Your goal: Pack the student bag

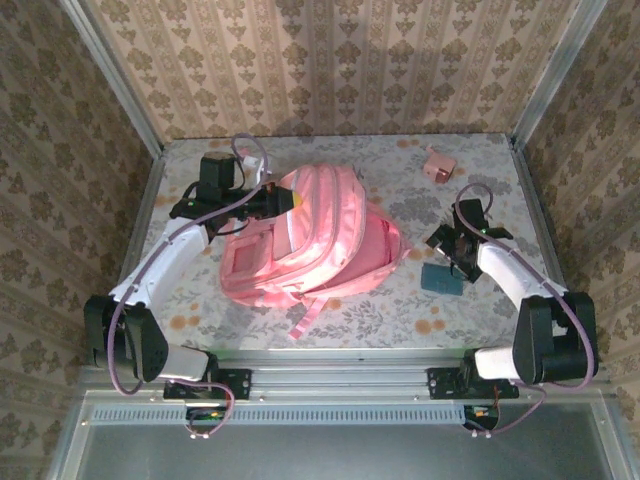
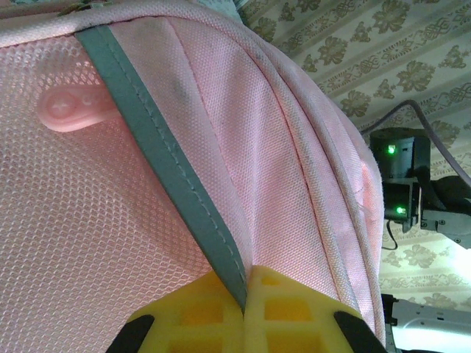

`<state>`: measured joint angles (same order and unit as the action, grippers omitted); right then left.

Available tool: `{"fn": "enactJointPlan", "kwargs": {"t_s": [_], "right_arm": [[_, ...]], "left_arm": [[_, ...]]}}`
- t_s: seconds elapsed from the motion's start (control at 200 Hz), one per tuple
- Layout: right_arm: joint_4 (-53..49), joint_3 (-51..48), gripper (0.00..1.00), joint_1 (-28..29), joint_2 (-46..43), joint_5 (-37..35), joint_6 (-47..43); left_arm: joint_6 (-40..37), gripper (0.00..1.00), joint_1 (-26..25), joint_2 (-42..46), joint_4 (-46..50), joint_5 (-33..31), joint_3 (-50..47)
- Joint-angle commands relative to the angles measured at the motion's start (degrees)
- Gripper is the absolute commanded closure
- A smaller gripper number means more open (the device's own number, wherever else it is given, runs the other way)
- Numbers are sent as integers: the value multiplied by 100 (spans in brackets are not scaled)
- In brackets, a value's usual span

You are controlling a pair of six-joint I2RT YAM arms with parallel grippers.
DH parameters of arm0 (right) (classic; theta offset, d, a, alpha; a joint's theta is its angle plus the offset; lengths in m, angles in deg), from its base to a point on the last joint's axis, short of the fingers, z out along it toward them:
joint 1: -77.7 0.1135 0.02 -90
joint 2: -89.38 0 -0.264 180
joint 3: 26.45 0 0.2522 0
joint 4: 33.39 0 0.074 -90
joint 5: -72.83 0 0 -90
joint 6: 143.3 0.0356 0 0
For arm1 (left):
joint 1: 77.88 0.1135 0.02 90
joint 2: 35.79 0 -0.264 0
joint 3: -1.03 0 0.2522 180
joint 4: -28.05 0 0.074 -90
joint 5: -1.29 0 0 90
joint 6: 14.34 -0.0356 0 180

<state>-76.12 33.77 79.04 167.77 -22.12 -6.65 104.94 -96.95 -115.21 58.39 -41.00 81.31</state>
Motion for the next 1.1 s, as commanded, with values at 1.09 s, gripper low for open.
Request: {"fn": "enactJointPlan", "kwargs": {"t_s": [1.09], "right_arm": [[1033,-1340,0,-450,-506,1854,-163]], "left_arm": [[-89,100,35,84,3,135,119]]}}
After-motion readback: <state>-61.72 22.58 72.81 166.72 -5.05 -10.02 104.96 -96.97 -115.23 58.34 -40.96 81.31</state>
